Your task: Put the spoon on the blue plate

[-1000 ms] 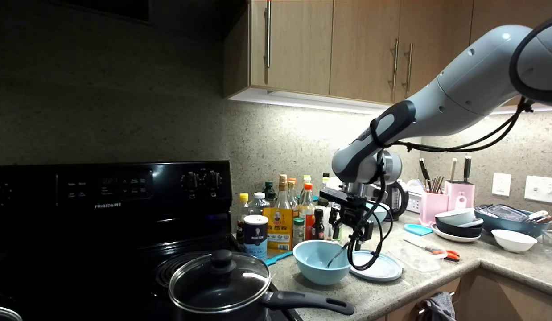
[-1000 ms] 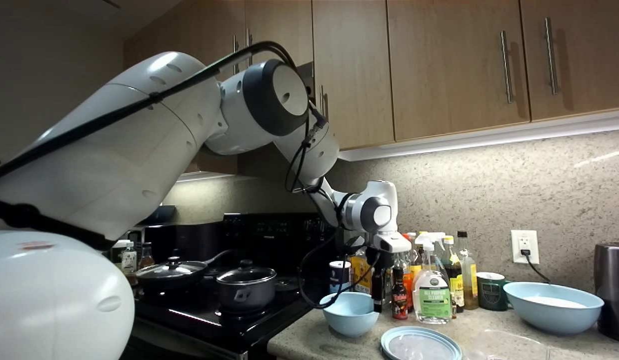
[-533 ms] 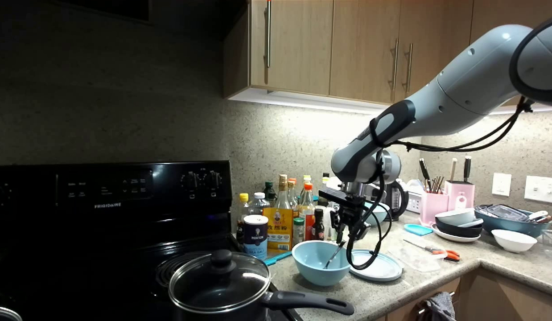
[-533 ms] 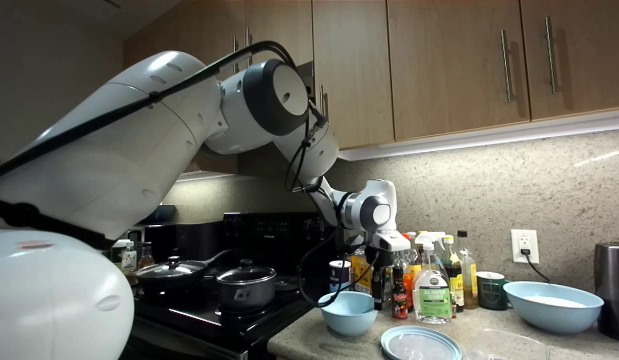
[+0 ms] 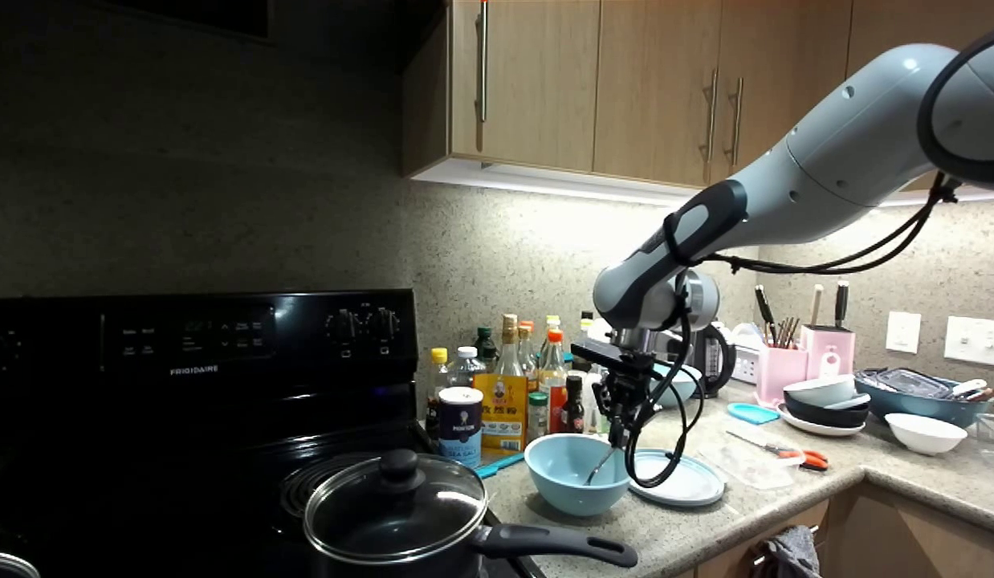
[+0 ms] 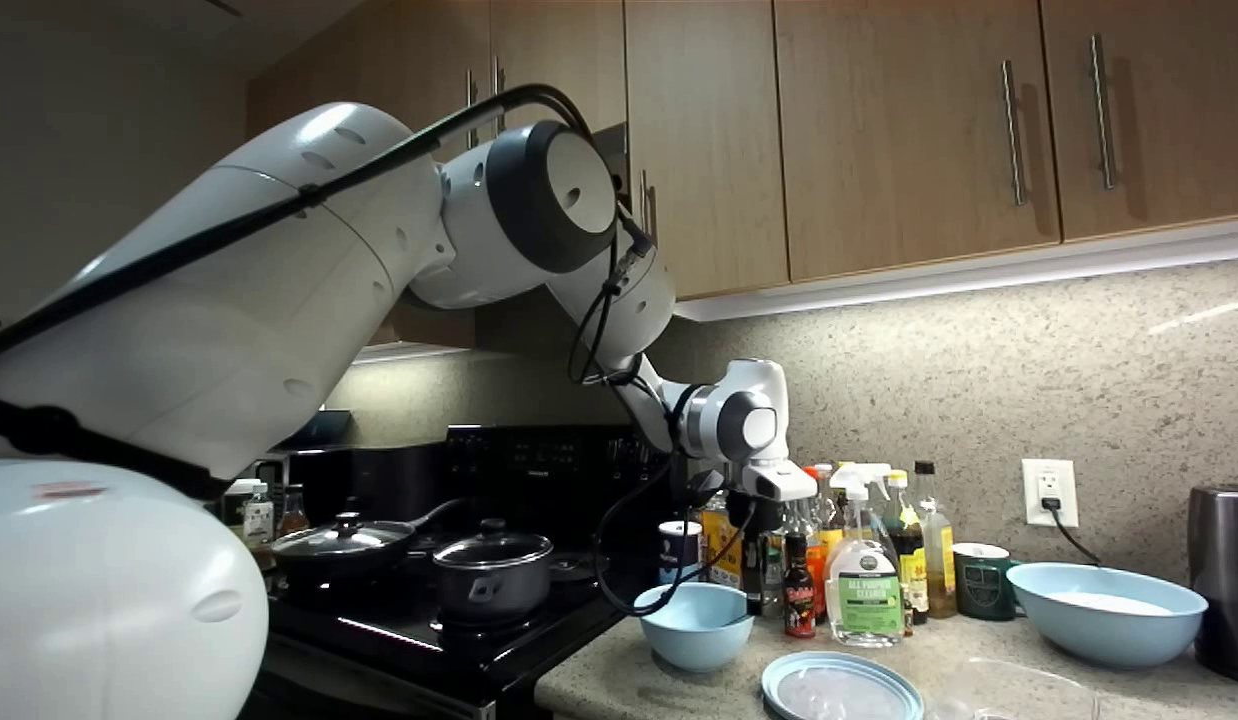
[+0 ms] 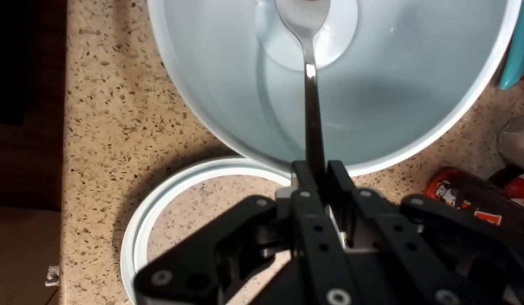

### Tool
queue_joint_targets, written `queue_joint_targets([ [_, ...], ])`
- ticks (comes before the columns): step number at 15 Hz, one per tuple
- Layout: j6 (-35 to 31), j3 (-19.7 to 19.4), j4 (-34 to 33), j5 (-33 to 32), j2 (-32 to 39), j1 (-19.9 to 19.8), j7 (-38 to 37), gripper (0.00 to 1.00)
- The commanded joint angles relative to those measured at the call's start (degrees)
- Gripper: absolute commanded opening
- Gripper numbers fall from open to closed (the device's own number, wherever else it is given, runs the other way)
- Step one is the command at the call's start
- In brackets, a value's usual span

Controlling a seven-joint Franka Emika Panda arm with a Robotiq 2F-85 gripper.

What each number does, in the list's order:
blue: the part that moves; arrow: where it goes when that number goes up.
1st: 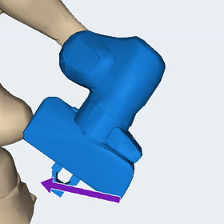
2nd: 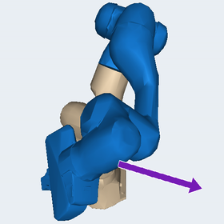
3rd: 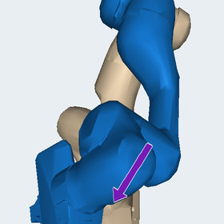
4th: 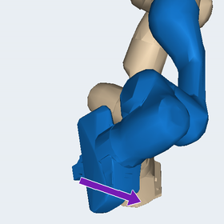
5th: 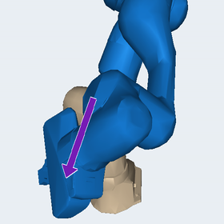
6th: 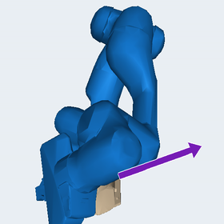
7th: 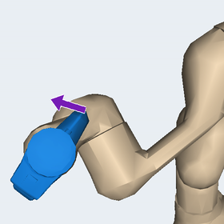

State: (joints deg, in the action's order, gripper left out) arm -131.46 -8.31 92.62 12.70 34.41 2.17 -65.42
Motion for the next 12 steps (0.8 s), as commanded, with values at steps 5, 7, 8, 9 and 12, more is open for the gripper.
queue_joint_targets([
  [5, -0.4, 0.9, -0.1, -0.6, 0.0, -0.6, 0.6, 0.15],
  [7, -0.4, 0.9, -0.1, -0.6, 0.0, -0.6, 0.6, 0.28],
  [8, -0.4, 0.9, -0.1, -0.6, 0.0, -0.6, 0.6, 0.34],
  [9, -0.9, 0.9, 0.1, -0.5, -0.2, -0.7, 0.6, 0.63],
  [12, -1.3, 0.9, 0.1, -0.4, -0.1, -0.8, 0.5, 0.70],
])
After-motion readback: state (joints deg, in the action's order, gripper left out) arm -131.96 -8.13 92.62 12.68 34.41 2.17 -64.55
